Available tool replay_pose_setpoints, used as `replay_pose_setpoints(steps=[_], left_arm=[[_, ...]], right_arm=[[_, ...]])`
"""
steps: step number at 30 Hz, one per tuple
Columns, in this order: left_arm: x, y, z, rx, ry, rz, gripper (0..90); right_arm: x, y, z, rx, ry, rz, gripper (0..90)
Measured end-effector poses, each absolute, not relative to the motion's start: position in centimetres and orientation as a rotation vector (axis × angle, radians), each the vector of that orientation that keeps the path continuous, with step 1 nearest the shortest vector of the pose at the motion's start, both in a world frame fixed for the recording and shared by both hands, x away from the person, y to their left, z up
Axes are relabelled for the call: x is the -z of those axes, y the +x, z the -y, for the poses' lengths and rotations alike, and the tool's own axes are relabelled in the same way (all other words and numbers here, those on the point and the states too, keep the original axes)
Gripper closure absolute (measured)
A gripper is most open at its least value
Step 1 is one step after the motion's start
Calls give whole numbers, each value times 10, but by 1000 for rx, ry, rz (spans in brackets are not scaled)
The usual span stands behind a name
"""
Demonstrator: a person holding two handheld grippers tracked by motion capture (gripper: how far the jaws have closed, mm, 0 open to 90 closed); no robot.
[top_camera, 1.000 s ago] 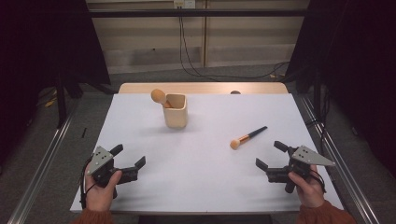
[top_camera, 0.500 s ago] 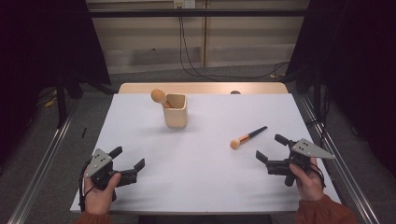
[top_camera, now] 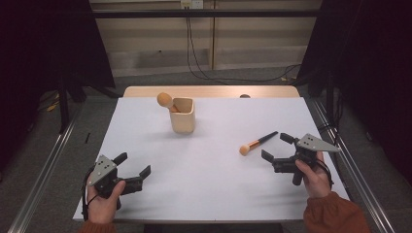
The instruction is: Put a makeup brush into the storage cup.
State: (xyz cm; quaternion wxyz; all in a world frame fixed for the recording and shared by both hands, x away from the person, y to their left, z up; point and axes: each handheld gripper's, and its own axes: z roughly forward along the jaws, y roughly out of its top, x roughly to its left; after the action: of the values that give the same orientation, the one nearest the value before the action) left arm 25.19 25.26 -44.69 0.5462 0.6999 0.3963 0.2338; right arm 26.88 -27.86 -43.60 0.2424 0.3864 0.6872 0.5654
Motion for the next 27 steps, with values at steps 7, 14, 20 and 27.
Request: replay_pose_setpoints(steps=[7,14,20,27], left_arm=[[447,253,-253,-562,1669,-936,28],[447,254,-252,-556,1665,-933,28],[446,255,-253,-558,1655,-938,28],[447,255,-254,-554,1663,-943,28]], right_arm=[[432,280,277,-1543,1063,-1866,0],[427,293,276,-1534,1056,-1860,0],[425,305,273,-1514,1076,-1869,0],[419,317,271,-1499,1069,-1861,0]])
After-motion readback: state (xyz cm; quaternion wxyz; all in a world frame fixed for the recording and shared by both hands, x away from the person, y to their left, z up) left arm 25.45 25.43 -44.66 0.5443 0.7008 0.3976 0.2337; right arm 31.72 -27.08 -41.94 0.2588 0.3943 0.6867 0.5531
